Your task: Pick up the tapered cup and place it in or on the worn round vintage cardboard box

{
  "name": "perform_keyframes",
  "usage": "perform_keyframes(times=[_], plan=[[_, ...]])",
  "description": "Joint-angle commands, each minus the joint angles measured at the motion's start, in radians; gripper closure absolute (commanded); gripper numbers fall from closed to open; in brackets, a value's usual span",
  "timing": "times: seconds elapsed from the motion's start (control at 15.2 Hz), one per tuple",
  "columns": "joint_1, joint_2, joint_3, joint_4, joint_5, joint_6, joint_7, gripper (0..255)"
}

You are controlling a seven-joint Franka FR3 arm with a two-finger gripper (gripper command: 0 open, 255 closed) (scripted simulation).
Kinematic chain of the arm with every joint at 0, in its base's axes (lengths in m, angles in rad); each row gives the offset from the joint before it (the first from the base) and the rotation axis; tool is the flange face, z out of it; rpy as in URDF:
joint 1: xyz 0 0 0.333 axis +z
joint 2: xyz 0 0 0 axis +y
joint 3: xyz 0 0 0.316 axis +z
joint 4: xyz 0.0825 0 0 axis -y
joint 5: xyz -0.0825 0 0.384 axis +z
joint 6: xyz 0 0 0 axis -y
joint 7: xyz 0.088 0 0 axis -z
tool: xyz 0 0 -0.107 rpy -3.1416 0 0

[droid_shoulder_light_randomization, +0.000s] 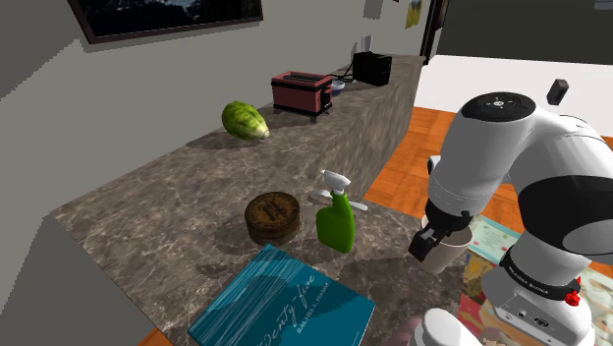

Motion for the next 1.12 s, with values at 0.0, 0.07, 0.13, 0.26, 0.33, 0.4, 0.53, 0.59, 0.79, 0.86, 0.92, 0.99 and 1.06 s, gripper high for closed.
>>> perform_keyframes(times=[0.0,0.07,0.13,0.26,0.33,0.4,0.53,0.59,0.79,0.86,0.92,0.99,1.06], plan=[[0.0,0.0,0.0,0.0,0.0,0.001,0.0,0],[0.0,0.0,0.0,0.0,0.0,0.001,0.0,0],[0.0,0.0,0.0,0.0,0.0,0.001,0.0,255],[0.0,0.0,0.0,0.0,0.0,0.001,0.0,255],[0.0,0.0,0.0,0.0,0.0,0.001,0.0,255],[0.0,0.0,0.0,0.0,0.0,0.001,0.0,255],[0.001,-0.001,0.0,-0.001,0.0,0.0,0.0,255],[0.001,-0.001,0.0,-0.001,0.001,0.0,0.0,255],[-0.001,-0.008,-0.008,0.009,-0.007,-0.016,-0.001,255],[-0.003,-0.015,-0.016,0.019,-0.013,-0.032,-0.003,255],[-0.005,-0.021,-0.023,0.029,-0.02,-0.048,-0.004,255],[-0.007,-0.027,-0.031,0.039,-0.027,-0.064,-0.006,255],[-0.009,-0.033,-0.039,0.049,-0.033,-0.08,-0.007,255]])
